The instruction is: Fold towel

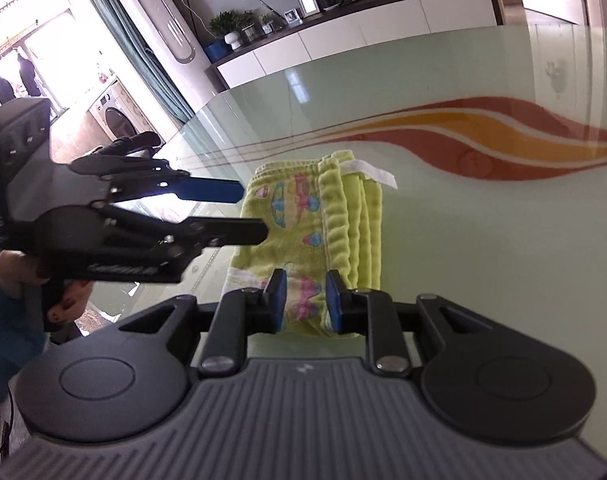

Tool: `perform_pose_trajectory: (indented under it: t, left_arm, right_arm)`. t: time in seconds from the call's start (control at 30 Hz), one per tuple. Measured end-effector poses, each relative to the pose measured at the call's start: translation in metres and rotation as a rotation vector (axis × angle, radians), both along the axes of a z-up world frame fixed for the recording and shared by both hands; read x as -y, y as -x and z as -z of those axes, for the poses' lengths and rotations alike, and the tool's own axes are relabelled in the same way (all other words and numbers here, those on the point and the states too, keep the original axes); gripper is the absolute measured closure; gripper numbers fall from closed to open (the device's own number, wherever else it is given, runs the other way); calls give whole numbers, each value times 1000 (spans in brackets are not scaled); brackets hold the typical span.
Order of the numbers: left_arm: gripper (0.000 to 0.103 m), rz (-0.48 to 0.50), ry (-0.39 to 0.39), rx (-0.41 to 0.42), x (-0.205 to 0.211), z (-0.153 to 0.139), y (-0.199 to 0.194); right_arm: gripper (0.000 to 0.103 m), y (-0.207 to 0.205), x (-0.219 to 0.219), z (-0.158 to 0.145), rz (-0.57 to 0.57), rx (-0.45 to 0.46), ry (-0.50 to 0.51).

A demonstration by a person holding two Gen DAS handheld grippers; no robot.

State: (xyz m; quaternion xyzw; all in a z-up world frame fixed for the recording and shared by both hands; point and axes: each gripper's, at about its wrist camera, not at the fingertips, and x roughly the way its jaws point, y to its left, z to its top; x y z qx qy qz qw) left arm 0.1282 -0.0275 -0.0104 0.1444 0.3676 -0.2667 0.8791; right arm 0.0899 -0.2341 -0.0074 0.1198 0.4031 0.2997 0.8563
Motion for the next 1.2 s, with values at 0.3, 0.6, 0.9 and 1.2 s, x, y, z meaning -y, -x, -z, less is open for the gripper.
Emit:
perform_pose_trajectory:
  t: [0.3, 0.6, 0.9, 1.2]
  left_arm:
    - [54, -13, -30, -51, 2, 11, -18]
    - [53, -27, -33, -71, 3, 17, -21]
    - [53, -52, -32, -69, 7, 18, -20]
    - [42, -91, -33, -11, 6, 4, -8]
  right_arm:
    - [82, -1, 3, 5, 1, -14, -16]
    - [83, -2, 2, 7, 3, -20, -26]
    - [83, -1, 3, 8, 6, -17, -28]
    - [73, 7, 0, -4, 4, 34, 18]
